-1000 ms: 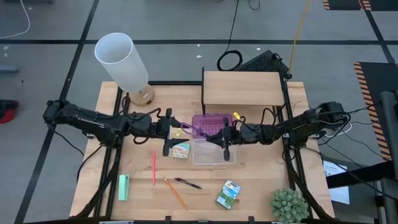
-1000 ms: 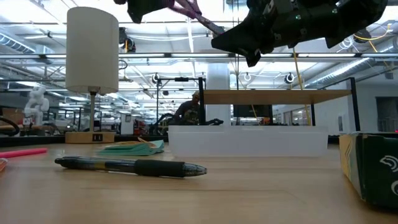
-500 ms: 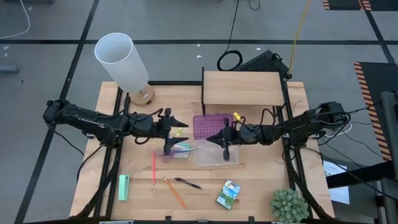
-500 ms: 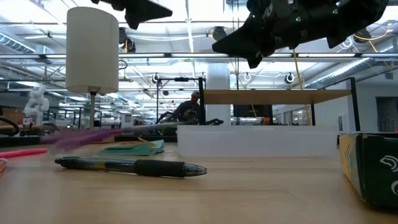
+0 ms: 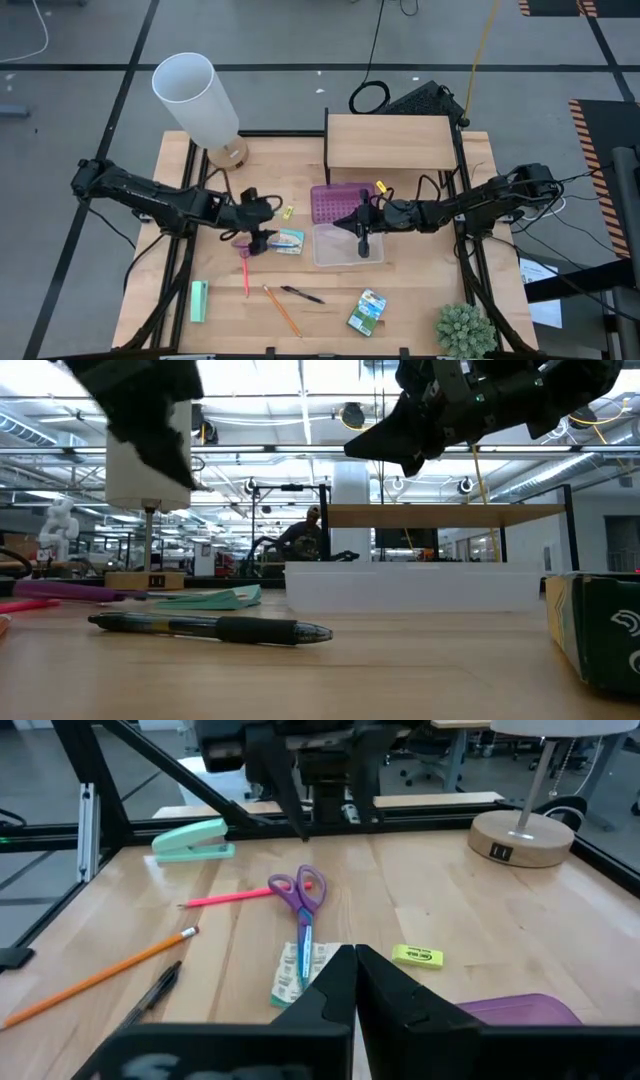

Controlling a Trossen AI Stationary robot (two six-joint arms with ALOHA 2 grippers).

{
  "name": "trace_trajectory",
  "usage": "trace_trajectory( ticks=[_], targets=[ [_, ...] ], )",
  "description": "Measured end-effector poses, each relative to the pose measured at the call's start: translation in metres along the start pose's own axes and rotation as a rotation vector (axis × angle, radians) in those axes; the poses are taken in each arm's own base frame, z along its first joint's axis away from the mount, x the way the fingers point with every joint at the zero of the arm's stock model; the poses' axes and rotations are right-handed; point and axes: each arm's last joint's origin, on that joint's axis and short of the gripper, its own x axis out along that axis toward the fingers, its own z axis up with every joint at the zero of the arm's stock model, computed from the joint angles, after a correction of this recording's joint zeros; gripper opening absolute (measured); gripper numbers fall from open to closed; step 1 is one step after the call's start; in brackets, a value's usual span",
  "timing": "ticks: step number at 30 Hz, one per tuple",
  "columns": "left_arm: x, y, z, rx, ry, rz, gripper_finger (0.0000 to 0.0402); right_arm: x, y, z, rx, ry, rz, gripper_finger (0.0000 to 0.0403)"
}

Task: Pack school essentials
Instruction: Put the purple scissors into the purple supply box

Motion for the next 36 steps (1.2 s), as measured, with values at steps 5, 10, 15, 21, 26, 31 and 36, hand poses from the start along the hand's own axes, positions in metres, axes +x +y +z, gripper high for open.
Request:
trace_trajectory(
  ticks=[5,10,15,21,26,31,36],
  targets=[
    [0.008,-0.011,-0.011,0.023,0.101,-0.009,0.0251,0.000,0.000,-0.001,-0.007,0.008,0.000,0.0000],
    [0.029,-0.023,-0.017,0.092,0.206,-0.096,0.0261,0.000,0.000,-0.002,-0.011,0.023,-0.001,0.0000],
    [0.049,-0.025,-0.024,0.112,0.289,-0.064,0.0309,0.000,0.000,-0.003,-0.020,0.030,-0.001,0.0000],
    [0.066,-0.028,-0.029,0.131,0.348,-0.090,0.0351,0.000,0.000,-0.003,-0.023,0.029,-0.001,0.0000],
    [0.081,-0.029,-0.037,0.151,0.412,-0.073,0.0339,0.000,0.000,-0.003,-0.030,0.028,-0.001,0.0000],
    [0.092,-0.029,-0.040,0.158,0.419,-0.028,0.0295,0.000,0.000,-0.003,-0.030,0.028,-0.001,0.0000],
    [0.096,-0.028,-0.041,0.144,0.438,-0.033,0.0232,0.000,0.000,-0.002,-0.030,0.024,0.000,0.0000]
  ],
)
